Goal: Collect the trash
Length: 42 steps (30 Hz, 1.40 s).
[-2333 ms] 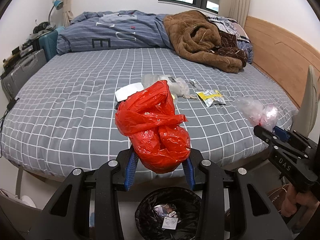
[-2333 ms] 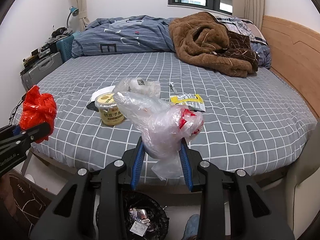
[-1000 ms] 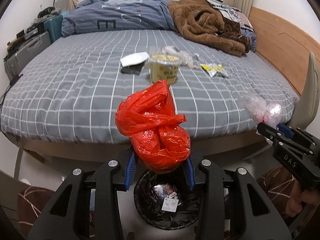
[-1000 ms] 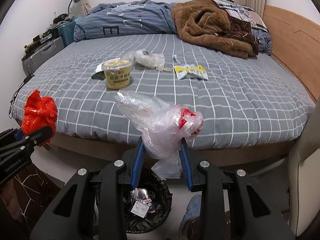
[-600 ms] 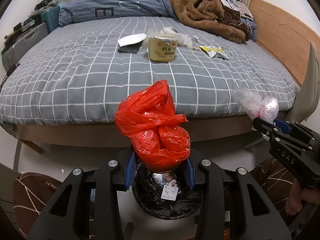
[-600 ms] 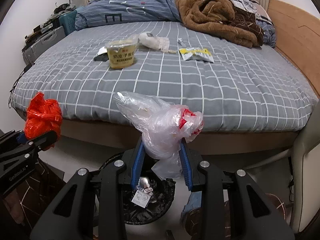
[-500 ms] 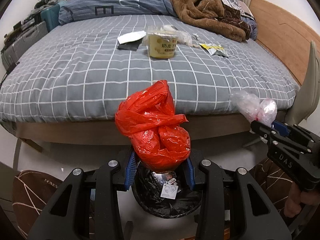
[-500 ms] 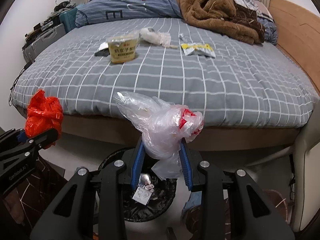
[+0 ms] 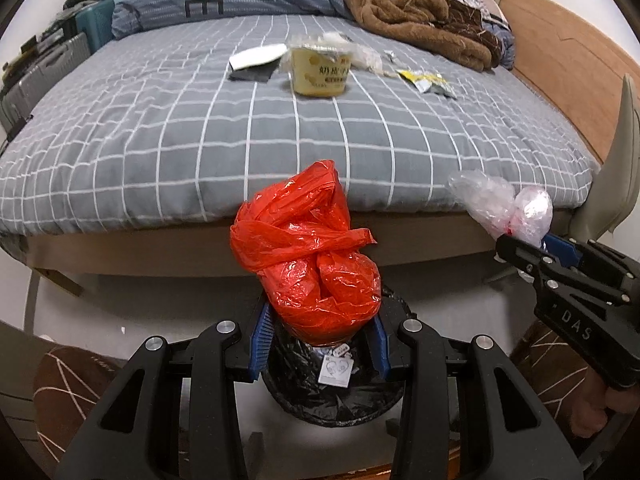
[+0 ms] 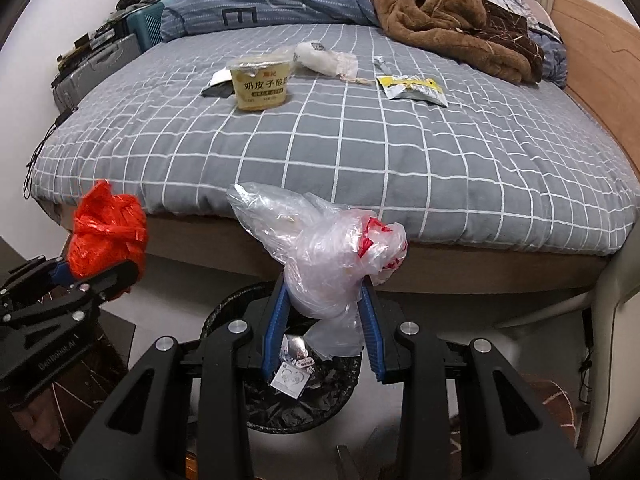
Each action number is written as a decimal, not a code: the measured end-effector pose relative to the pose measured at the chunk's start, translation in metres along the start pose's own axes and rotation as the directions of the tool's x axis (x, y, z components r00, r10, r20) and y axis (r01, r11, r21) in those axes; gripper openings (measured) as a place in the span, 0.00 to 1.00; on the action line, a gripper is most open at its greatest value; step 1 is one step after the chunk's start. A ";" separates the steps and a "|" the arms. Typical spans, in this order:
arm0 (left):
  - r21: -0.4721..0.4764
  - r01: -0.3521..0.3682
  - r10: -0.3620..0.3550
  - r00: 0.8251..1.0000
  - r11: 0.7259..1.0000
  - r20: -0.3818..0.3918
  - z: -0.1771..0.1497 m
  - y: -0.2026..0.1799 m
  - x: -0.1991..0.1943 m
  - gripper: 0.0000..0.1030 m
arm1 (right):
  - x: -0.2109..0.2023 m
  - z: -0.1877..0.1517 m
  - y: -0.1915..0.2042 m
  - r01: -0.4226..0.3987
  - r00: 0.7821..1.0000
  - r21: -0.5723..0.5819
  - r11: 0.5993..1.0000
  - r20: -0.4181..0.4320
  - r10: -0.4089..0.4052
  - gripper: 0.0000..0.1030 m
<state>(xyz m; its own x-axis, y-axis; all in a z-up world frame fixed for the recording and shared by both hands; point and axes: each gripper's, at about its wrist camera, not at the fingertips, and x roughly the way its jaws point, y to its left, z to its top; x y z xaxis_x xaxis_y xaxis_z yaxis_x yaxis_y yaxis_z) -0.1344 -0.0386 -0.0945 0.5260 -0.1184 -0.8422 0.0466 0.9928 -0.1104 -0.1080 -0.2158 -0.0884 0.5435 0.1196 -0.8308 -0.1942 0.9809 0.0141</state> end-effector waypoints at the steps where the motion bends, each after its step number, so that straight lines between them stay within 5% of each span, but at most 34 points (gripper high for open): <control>1: 0.000 -0.001 0.001 1.000 1.000 -0.002 -0.001 0.000 0.000 0.38 | 0.000 -0.001 0.000 0.001 1.000 0.001 1.000 -0.002 -0.001 0.32; 31: 0.051 -0.018 0.029 0.975 0.999 -0.219 -0.057 -0.022 0.128 0.38 | 0.120 -0.065 -0.023 0.050 0.959 0.065 0.997 -0.283 -0.030 0.32; 42: 0.037 0.014 -0.005 0.969 0.999 -0.246 -0.058 -0.029 0.148 0.38 | 0.125 -0.069 -0.030 0.068 0.950 0.108 0.992 -0.311 -0.031 0.32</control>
<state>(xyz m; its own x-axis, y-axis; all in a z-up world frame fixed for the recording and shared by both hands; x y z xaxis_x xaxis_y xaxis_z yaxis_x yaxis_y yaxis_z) -0.1069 -0.0856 -0.2469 0.3009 -0.1239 -0.9456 0.0855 0.9910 -0.1026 -0.0908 -0.2404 -0.2312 0.2681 0.0351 -0.9628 -0.0675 0.9976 0.0176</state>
